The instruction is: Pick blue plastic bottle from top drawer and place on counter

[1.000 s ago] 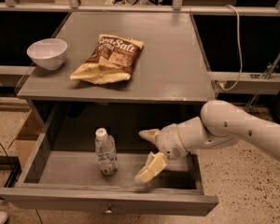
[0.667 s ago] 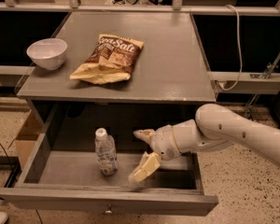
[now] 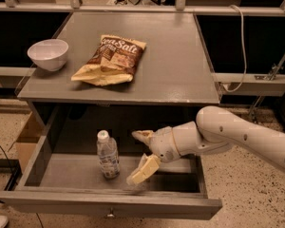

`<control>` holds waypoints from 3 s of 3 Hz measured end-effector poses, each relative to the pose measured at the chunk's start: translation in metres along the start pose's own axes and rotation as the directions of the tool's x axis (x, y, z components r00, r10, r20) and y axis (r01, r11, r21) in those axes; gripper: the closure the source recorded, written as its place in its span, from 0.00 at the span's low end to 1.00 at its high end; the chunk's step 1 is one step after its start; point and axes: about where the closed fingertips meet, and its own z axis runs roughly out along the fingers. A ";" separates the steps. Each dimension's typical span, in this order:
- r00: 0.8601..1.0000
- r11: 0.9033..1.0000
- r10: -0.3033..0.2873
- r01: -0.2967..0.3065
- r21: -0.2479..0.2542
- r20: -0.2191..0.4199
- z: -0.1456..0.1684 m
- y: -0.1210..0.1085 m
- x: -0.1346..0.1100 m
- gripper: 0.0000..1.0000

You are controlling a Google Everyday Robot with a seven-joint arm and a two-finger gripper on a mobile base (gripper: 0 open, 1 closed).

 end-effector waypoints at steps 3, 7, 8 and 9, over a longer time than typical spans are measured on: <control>0.997 0.997 0.013 -0.008 -0.076 0.075 0.049 -0.019 0.004 0.00; 0.991 0.997 0.020 -0.009 -0.079 0.133 0.061 -0.007 0.000 0.18; 0.991 0.997 0.020 -0.009 -0.079 0.133 0.061 -0.007 0.000 0.41; 0.991 0.997 0.020 -0.009 -0.079 0.133 0.061 -0.007 0.000 0.64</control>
Offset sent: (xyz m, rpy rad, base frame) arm 0.0275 0.0502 -0.0336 0.1003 0.0353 0.0648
